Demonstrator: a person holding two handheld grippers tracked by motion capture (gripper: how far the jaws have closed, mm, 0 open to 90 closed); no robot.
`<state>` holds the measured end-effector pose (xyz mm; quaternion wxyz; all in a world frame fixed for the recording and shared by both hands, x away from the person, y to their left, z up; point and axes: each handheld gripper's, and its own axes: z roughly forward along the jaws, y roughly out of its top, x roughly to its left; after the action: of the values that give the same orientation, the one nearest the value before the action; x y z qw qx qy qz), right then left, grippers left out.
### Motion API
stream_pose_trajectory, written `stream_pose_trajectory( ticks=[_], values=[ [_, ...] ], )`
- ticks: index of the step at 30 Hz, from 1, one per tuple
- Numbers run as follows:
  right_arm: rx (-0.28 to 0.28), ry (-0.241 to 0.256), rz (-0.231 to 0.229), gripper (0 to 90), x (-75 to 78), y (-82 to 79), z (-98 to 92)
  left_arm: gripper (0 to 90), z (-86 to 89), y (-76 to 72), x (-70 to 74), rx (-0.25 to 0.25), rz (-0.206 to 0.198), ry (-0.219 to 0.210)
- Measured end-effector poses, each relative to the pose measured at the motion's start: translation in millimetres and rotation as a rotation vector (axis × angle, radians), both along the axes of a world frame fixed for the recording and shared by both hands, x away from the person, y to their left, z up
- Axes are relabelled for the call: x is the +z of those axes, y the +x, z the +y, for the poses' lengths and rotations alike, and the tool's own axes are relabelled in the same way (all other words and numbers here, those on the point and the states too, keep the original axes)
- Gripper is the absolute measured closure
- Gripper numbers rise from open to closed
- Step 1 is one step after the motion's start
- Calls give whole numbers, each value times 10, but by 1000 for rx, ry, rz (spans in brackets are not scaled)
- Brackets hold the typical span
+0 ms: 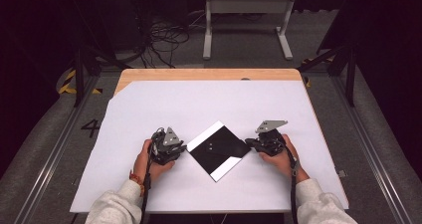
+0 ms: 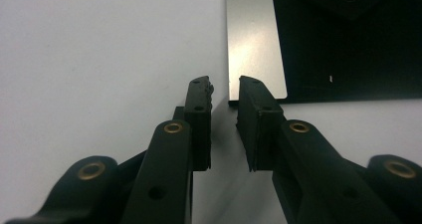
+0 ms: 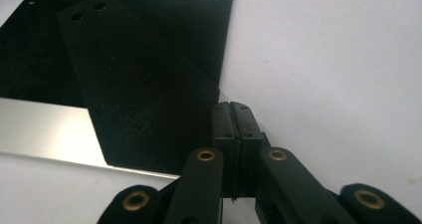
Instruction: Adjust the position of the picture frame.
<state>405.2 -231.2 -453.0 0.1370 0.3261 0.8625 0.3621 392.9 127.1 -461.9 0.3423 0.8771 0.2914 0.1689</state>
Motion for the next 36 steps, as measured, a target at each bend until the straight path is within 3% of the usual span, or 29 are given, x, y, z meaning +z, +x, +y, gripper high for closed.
stream_pose_trajectory(
  ticks=[10, 13, 18, 26, 31, 33, 36],
  values=[
    [17, -29, -2, 900, 12, -237, 36, 750, -19, 122, -9, 11, -5, -13],
    [24, -25, 2, 900, 11, -270, 32, 751, -32, 144, -8, 12, -14, -5],
    [34, -24, 4, 900, 10, -315, 34, 794, -108, 229, -17, 57, -34, 6],
    [46, -23, 12, 900, 13, -416, 17, 807, -176, 286, -17, 59, -49, 18],
    [35, 8, 35, 900, 5, -475, -17, 775, -98, 223, 22, 59, -8, 1],
    [46, 2, 35, 900, 10, -501, -24, 748, -44, 186, 39, 34, 13, -26],
    [52, -1, 22, 900, 0, -538, -32, 754, -56, 83, 23, -19, 28, -8]
  ],
)
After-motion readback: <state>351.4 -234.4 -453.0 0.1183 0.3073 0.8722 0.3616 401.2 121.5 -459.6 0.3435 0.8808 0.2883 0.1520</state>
